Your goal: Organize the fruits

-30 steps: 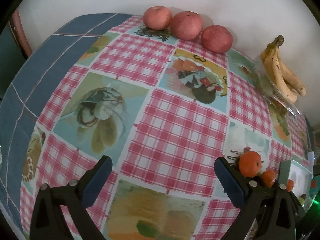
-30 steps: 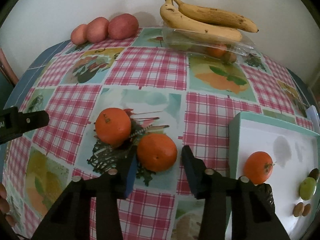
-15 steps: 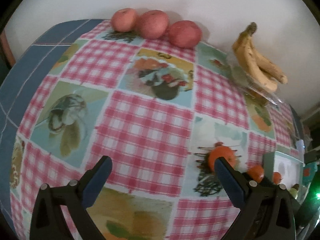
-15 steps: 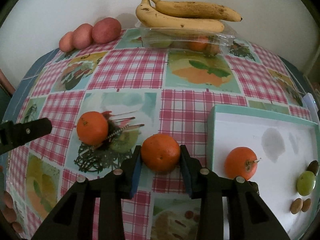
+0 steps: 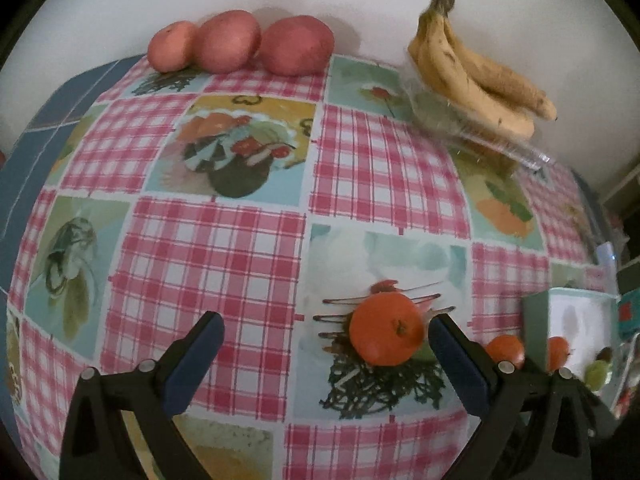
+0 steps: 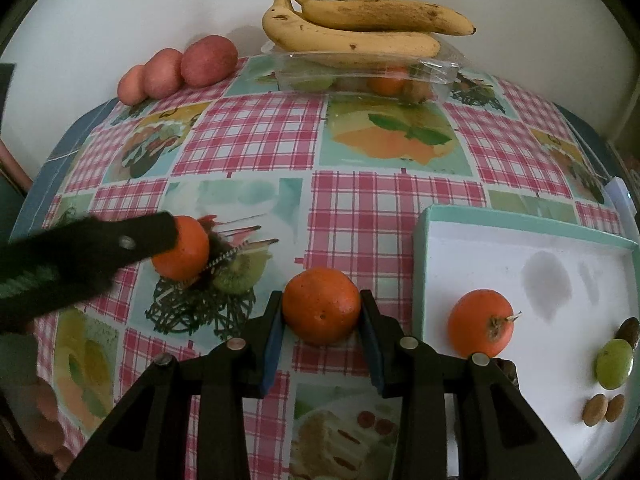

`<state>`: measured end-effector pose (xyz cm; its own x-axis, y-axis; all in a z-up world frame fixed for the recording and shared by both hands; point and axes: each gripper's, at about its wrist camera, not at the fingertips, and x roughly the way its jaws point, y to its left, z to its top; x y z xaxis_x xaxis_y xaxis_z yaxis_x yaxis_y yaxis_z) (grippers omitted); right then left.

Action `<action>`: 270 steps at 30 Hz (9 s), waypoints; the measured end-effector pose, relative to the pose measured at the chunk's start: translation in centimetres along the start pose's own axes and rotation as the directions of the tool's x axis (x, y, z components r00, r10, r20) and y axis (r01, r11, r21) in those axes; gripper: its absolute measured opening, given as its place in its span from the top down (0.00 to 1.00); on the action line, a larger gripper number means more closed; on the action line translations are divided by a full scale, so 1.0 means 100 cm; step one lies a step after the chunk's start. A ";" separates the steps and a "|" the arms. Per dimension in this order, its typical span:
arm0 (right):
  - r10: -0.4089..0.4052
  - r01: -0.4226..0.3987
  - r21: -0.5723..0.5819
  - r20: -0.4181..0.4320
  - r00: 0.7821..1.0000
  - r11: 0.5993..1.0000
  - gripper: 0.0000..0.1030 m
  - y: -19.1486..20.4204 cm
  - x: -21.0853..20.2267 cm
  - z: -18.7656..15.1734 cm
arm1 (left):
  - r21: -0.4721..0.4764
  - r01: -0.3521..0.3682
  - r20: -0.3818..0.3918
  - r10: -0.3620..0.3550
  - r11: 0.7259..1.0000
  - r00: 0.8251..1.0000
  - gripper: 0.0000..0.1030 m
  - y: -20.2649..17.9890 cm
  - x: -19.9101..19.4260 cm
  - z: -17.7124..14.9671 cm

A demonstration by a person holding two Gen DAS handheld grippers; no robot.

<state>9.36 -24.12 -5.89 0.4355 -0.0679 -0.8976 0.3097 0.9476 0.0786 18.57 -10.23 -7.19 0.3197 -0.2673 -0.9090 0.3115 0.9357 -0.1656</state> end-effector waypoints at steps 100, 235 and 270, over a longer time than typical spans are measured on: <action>-0.214 0.178 0.445 0.032 0.976 0.878 0.64 -0.187 -0.134 -0.105 | 0.382 0.195 0.003 -0.212 0.903 0.977 0.64 -0.150 -0.109 -0.136; -0.109 0.098 0.089 0.129 0.986 0.991 0.07 -0.047 -0.157 -0.134 | 0.106 -0.260 0.120 0.247 0.960 0.962 0.00 0.006 -0.175 -0.164; -0.098 0.095 0.038 0.092 0.991 0.995 0.07 -0.036 -0.151 -0.136 | 0.099 -0.224 0.038 0.221 0.969 0.974 0.00 0.009 -0.165 -0.164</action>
<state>-9.87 -22.26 1.51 0.4787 -0.1885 -0.8575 0.3814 0.9244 0.0097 -1.13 -1.19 1.39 0.4146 -0.0620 -0.9079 0.3190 0.9443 0.0812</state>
